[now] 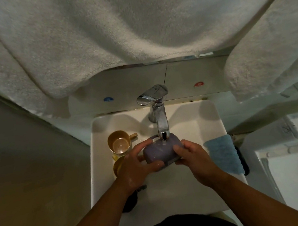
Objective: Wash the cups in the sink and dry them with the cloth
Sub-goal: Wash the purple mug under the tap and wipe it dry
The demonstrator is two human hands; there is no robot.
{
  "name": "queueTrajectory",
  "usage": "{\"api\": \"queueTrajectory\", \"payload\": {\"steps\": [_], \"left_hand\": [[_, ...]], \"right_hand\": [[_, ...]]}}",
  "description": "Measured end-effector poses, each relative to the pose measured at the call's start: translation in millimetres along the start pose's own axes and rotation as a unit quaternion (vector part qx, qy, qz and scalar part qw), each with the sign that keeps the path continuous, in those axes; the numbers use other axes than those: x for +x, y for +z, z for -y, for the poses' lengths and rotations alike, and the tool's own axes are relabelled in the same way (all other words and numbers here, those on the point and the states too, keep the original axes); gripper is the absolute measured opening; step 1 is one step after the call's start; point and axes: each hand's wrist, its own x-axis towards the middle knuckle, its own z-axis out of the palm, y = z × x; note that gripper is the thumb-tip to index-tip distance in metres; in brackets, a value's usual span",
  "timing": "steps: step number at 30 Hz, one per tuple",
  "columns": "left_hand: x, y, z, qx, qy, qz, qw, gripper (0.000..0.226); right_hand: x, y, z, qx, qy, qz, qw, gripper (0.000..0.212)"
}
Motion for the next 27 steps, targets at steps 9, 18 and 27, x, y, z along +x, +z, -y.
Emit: {"api": "queueTrajectory", "payload": {"steps": [9, 18, 27], "left_hand": [[-8, 13, -7, -0.163, -0.069, -0.01, 0.984, 0.076], [-9, 12, -1, -0.019, -0.021, -0.021, 0.999, 0.08], [-11, 11, 1, -0.013, -0.017, -0.022, 1.0, 0.081]], "right_hand": [[8, 3, -1, -0.073, -0.035, 0.016, 0.997, 0.033], [12, 18, 1, -0.154, -0.057, -0.046, 0.985, 0.024], [14, 14, 6, -0.217, -0.079, -0.03, 0.972, 0.017]]}}
